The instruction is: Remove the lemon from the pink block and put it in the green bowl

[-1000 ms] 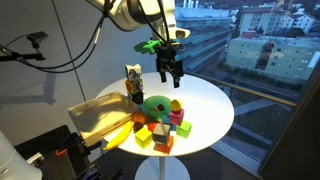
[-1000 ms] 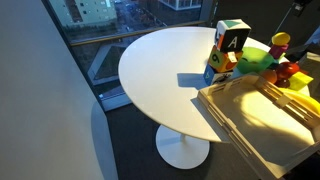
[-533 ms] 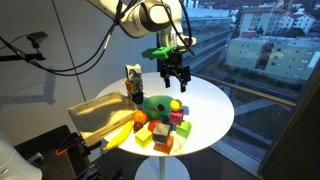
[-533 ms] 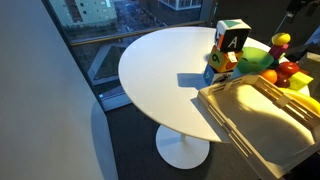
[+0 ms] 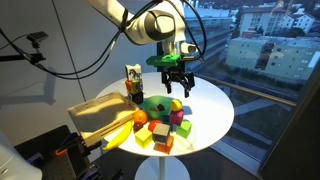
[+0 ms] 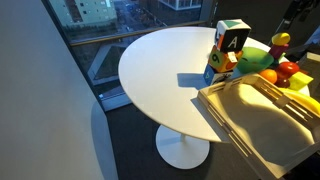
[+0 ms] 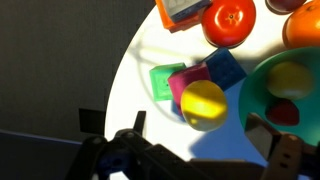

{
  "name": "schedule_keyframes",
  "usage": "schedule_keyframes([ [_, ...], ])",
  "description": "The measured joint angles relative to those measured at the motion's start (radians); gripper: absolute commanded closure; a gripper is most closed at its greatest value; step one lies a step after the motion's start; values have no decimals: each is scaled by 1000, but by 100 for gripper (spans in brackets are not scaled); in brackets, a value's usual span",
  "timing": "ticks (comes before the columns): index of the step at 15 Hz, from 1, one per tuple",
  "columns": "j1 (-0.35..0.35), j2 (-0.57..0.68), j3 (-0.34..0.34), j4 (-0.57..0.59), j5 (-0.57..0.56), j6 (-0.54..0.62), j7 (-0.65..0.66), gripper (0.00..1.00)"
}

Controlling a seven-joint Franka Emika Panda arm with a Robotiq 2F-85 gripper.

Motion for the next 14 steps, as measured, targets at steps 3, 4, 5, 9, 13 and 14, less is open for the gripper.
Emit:
schedule_keyframes([
  [3,-12,14,0,0,2,24,-34,0],
  [4,-18,19,0,0,6,30,-46,0],
  [5,-23,24,0,0,11,35,-58,0],
  [9,-39,46,0,0,51,49,-109,0],
  [13,-44,61,4,0,96,55,-148,0],
  [14,-44,63,6,0,105,56,-157,0],
])
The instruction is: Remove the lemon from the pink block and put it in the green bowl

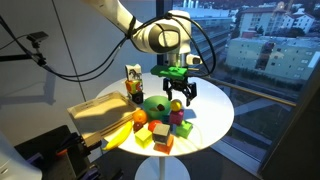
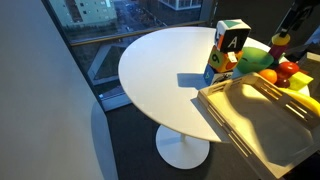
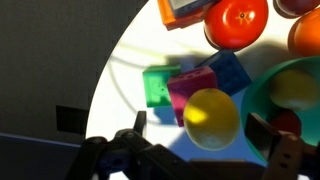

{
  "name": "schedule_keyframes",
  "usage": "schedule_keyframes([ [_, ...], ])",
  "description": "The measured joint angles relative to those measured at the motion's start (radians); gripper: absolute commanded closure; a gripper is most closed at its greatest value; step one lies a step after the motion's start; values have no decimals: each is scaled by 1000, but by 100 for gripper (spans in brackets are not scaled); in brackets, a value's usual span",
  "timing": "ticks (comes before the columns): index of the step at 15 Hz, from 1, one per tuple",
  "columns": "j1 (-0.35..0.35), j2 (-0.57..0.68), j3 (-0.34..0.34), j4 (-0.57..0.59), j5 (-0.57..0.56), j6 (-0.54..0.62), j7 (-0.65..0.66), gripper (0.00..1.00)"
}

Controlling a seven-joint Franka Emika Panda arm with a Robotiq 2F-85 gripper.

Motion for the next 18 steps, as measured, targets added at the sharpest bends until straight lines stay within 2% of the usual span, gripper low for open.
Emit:
schedule_keyframes([
  [12,0,21,13,0,13,27,-7,0],
  [13,0,25,14,0,13,30,-7,25],
  [14,0,28,14,0,13,32,-6,26],
  [18,0,39,19,0,13,34,-6,60],
])
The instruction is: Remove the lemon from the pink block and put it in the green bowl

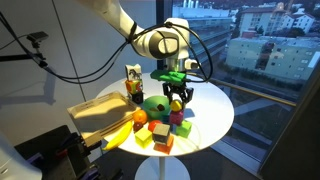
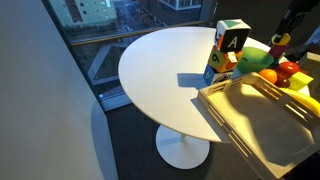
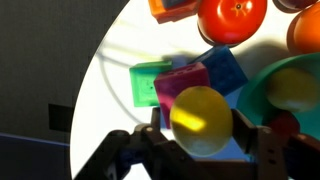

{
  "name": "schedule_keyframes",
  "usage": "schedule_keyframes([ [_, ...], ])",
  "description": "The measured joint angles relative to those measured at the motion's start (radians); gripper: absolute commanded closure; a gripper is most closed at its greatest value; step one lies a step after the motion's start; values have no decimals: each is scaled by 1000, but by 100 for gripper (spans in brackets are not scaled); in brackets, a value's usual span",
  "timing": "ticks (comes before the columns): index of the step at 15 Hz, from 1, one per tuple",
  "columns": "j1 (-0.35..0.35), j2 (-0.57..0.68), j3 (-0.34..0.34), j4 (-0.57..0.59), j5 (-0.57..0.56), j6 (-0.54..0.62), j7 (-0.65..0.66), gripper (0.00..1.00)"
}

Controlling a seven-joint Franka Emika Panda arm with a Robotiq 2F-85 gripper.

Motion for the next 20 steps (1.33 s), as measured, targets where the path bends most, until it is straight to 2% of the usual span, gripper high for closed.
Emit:
schedule_keyframes([
  [1,0,2,1,0,0,0,0,66],
  [2,0,3,2,0,0,0,1,67],
  [12,14,-21,4,-3,0,-11,30,67],
  [20,66,-43,7,-28,0,-22,143,67],
])
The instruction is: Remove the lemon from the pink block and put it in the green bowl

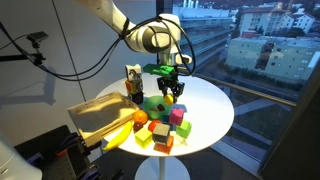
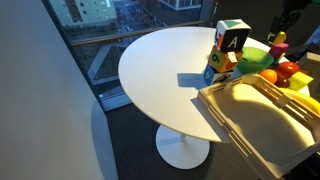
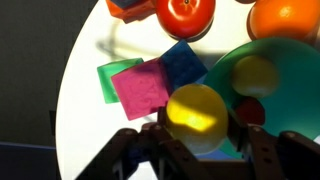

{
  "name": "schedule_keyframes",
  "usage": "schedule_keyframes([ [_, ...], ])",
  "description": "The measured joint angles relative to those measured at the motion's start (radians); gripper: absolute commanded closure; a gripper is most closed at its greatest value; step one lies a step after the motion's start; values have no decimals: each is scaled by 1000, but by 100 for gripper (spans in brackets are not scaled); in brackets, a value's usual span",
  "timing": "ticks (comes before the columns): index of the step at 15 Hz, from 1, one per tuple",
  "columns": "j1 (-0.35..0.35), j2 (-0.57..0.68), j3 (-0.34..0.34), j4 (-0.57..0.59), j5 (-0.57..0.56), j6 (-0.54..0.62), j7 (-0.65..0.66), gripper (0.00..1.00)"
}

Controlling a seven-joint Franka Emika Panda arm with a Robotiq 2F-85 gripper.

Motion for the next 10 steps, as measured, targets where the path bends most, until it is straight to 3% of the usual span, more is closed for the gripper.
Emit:
schedule_keyframes([
  [10,48,0,9,-64,-1,18,103,67],
])
